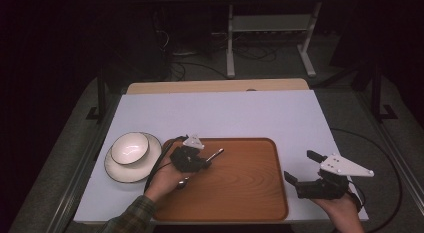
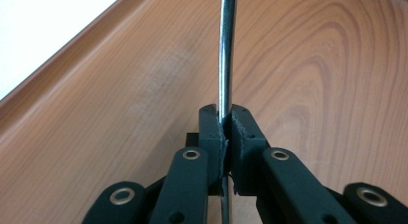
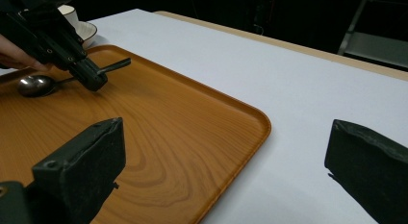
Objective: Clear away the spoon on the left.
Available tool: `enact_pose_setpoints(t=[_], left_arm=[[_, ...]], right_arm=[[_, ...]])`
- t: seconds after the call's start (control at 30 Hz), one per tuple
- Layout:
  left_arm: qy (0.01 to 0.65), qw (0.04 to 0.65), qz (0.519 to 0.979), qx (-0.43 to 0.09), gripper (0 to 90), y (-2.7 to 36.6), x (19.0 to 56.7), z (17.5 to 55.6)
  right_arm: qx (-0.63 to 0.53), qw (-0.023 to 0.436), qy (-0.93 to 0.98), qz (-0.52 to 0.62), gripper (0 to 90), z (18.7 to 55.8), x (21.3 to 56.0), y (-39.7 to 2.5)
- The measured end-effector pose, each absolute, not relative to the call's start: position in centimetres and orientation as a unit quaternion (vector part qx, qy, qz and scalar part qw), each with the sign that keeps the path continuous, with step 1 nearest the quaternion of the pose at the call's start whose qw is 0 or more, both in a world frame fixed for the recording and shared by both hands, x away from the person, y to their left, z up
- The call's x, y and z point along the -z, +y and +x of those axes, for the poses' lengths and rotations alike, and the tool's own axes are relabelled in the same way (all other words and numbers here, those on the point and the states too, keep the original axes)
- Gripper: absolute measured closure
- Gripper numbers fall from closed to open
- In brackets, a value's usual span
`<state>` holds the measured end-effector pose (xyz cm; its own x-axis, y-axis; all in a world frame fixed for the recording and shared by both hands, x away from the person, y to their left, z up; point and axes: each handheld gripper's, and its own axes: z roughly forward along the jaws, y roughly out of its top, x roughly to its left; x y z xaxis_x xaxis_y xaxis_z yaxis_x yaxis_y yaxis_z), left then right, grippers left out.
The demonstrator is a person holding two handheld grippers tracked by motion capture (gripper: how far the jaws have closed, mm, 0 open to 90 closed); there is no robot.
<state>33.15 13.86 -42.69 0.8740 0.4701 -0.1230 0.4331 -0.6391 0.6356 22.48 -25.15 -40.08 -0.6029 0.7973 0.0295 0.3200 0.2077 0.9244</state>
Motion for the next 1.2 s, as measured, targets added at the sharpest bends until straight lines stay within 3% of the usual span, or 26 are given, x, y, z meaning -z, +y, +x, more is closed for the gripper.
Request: enact_pose_setpoints(t=[0.57, 1.0, 1.2], left_arm=[[0.248, 0.330, 0.910, -0.032, 76.8, 13.8, 43.1, 33.2], [0.250, 0.372, 0.892, -0.056, 36.1, 14.9, 41.8, 32.8], [0.247, 0.403, 0.878, -0.074, 23.8, 15.8, 40.8, 32.3]], right_arm=[[-0.503, 0.238, 0.740, 0.377, 0.0, 22.4, 40.1, -25.2], [-0.503, 0.237, 0.740, 0.377, 0.0, 22.4, 40.1, -25.3], [-0.504, 0.235, 0.741, 0.377, 0.0, 22.4, 40.1, -25.2]])
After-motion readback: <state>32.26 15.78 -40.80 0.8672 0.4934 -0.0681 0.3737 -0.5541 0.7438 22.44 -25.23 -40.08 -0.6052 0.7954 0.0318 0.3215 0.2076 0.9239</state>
